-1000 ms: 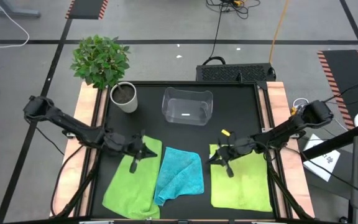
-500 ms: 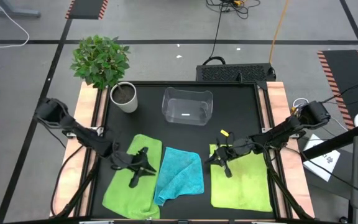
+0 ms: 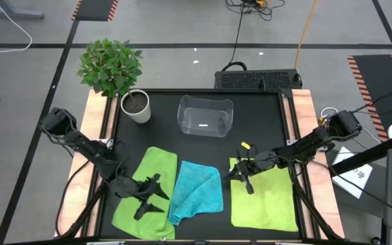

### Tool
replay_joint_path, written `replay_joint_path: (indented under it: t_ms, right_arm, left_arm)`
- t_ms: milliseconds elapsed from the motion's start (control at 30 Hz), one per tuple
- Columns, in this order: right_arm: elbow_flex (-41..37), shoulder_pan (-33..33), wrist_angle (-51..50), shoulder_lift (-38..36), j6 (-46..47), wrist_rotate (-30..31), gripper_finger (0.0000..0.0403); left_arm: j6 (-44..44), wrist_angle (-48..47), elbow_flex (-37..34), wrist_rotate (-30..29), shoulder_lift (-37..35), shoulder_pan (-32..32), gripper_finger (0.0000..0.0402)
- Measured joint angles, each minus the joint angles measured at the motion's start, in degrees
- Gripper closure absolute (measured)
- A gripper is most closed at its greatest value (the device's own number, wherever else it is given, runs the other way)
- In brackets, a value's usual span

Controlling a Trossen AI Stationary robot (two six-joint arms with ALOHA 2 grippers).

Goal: Fold microfiber towels
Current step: Fold the blue microfiber cloth

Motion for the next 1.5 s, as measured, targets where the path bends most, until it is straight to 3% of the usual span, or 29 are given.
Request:
replay_joint_path:
  t_ms: [200, 467, 933, 1200, 1500]
  right_arm:
    - [0.0, 0.0, -0.6, 0.0, 0.0, 0.0, 0.0403]
    - [0.0, 0.0, -0.7, 0.0, 0.0, 0.0, 0.0403]
    - [0.0, 0.1, -1.1, 0.0, 0.0, -0.3, 0.0403]
    - [0.0, 0.2, -1.1, 0.0, 0.3, -0.4, 0.0403]
    - [0.0, 0.2, -1.1, 0.0, 0.4, -0.5, 0.0403]
  left_arm:
    - [0.5, -11.6, 11.4, 1.4, 8.0, -1.0, 0.0158]
    - [-4.3, -32.0, 22.3, -5.6, 17.1, 0.2, 0.0178]
    - [-8.6, -32.0, 25.4, -3.8, 18.2, -0.7, 0.0178]
    - [-10.5, -32.2, 24.8, -8.7, 18.3, -0.7, 0.0178]
    - [-10.3, -28.5, 24.7, -3.4, 23.9, -0.2, 0.0179]
